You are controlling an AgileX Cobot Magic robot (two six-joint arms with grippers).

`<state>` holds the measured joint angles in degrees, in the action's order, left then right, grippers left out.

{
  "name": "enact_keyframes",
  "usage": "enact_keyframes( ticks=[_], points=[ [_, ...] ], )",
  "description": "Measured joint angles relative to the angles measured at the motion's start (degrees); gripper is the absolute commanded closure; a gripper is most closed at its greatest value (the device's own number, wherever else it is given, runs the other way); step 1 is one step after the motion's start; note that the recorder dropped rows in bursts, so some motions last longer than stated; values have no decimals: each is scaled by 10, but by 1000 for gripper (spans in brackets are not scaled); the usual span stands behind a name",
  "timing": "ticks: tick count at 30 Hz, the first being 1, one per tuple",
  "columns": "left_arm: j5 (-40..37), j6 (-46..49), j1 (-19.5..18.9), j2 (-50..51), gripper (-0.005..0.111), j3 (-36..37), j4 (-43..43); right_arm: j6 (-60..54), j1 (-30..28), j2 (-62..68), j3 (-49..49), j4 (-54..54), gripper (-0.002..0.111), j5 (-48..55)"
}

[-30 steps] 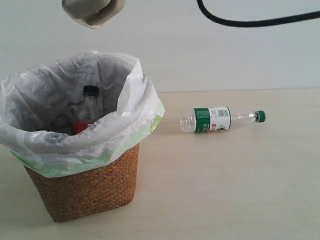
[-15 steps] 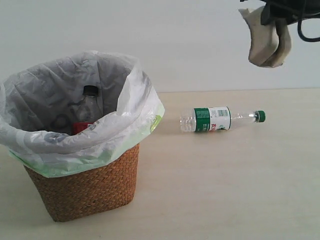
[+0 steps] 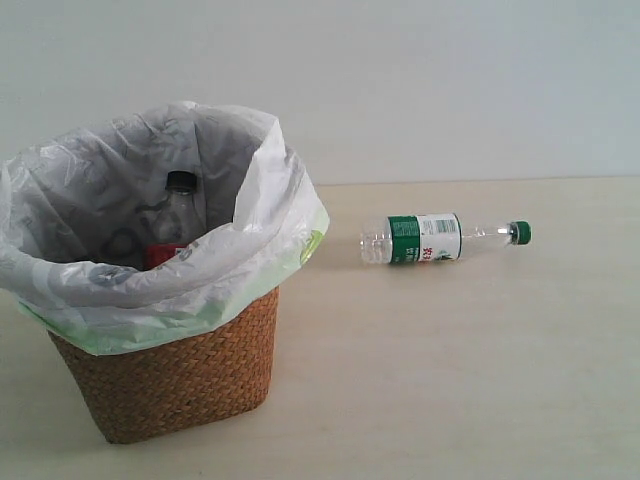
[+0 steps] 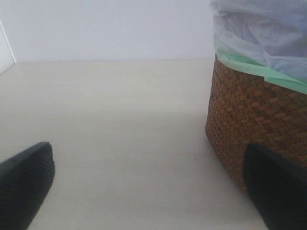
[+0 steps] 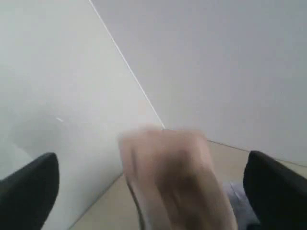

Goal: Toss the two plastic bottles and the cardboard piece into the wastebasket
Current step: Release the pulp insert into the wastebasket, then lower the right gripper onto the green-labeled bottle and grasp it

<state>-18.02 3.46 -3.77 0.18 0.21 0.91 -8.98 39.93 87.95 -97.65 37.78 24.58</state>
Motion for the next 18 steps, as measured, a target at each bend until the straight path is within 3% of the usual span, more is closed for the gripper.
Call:
enact_keyframes(
  ticks=[4,7,14,18],
  points=[
    [0,0,0,0,-1,0,0,134,-8,0,-3,-159,25,33],
    [0,0,0,0,-1,0,0,227,-41,0,-3,-317,28,106],
    [0,0,0,0,-1,0,0,262,-110,11,-3,-561,28,291],
    [0,0,0,0,-1,0,0,259,-133,24,15,-656,28,343]
  ],
)
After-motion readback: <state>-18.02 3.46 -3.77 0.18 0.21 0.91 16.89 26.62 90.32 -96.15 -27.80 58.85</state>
